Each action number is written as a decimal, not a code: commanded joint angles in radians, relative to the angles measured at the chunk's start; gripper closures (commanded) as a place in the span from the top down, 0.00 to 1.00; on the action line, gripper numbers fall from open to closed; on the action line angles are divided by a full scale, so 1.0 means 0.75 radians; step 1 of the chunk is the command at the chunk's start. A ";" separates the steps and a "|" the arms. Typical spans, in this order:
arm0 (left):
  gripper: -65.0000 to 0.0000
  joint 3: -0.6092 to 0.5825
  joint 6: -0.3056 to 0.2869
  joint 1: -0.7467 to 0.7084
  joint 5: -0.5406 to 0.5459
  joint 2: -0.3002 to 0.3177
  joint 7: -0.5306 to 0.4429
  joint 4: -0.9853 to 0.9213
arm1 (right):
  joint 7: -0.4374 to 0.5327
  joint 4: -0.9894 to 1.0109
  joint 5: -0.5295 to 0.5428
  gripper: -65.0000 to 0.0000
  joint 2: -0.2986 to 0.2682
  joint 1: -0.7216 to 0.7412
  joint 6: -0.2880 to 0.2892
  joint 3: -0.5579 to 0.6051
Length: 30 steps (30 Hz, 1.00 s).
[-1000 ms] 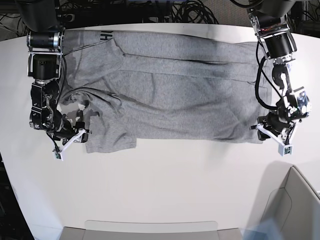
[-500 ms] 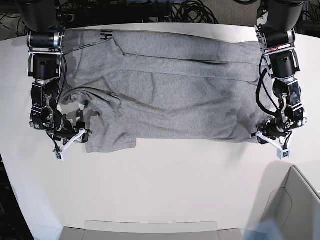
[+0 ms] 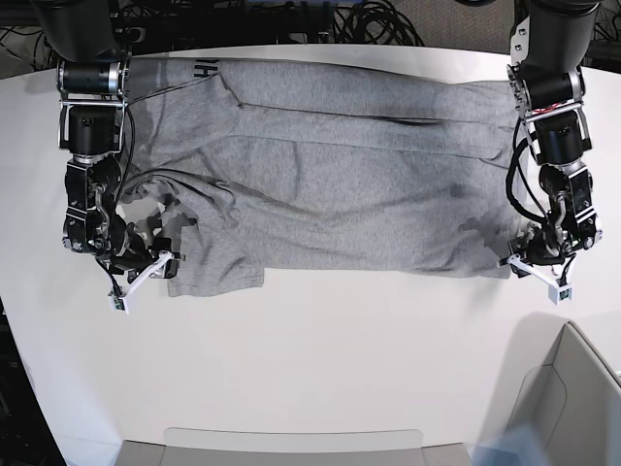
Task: Fold the T-shirt properly
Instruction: 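Close both grippers on the shirt's side edges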
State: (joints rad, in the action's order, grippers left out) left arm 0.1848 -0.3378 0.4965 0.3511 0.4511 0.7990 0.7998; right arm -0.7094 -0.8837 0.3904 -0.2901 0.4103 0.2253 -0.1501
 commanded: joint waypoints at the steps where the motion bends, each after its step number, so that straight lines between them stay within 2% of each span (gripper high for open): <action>1: 0.44 -0.014 -0.050 0.039 0.012 0.017 -0.025 0.017 | -0.037 -0.005 -0.002 0.43 -0.009 0.017 0.003 0.001; 3: 0.44 -0.076 -0.091 0.037 0.012 0.017 -0.023 0.015 | -0.037 -0.005 -0.002 0.43 -0.009 0.017 0.003 0.001; 5: 0.44 -0.127 -0.091 0.033 0.012 0.017 -0.025 0.015 | -0.037 -0.007 -0.002 0.43 -0.009 0.019 0.003 0.001; 21: 0.43 -0.147 -0.095 0.039 0.014 0.005 -0.056 -0.100 | -0.037 -0.009 0.000 0.43 -0.005 0.021 0.003 0.001; 24: 0.37 -0.211 -0.095 0.035 0.014 0.001 -0.062 -0.100 | -0.037 -0.009 0.000 0.43 -0.005 0.023 0.003 0.003; 26: 0.29 -0.219 -0.095 0.035 0.014 0.001 -0.062 -0.100 | -0.037 -0.009 -0.002 0.41 0.011 0.023 0.003 0.003; 27: 0.24 -0.217 -0.095 0.035 0.014 -0.001 -0.062 -0.100 | -0.037 -0.009 -0.004 0.39 0.013 0.023 0.003 0.005; 30: 0.06 -0.215 -0.095 0.037 0.014 -0.001 -0.062 -0.100 | -0.037 -0.009 -0.004 0.24 0.016 0.027 0.003 0.080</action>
State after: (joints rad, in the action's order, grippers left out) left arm 0.0242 -0.4053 0.5125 0.3656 0.4465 0.7235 0.7216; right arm -0.7082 -0.8848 0.3897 -0.2787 0.4160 0.2249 -0.0921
